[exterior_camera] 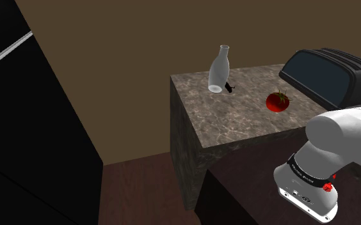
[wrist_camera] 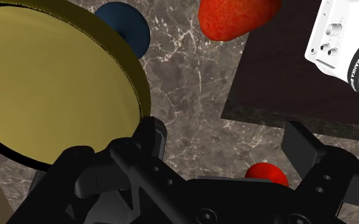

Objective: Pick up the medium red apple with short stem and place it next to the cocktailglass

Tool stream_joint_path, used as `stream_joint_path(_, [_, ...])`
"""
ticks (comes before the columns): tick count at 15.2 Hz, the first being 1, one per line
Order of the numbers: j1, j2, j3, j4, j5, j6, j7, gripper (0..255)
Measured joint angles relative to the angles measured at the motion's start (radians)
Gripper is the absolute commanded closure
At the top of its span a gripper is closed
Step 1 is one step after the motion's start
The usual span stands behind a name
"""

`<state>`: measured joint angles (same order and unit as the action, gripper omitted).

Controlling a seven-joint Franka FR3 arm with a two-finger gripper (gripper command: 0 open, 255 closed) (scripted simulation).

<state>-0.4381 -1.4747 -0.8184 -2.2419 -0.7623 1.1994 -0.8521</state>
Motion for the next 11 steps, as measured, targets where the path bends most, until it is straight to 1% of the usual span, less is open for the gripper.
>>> stream_joint_path(1, [0.000, 0.000, 0.000, 0.000, 0.000, 0.000, 0.000, 255])
stream_joint_path(10, [0.000, 0.000, 0.000, 0.000, 0.000, 0.000, 0.000, 255])
stream_joint_path(11, [0.000, 0.000, 0.000, 0.000, 0.000, 0.000, 0.000, 0])
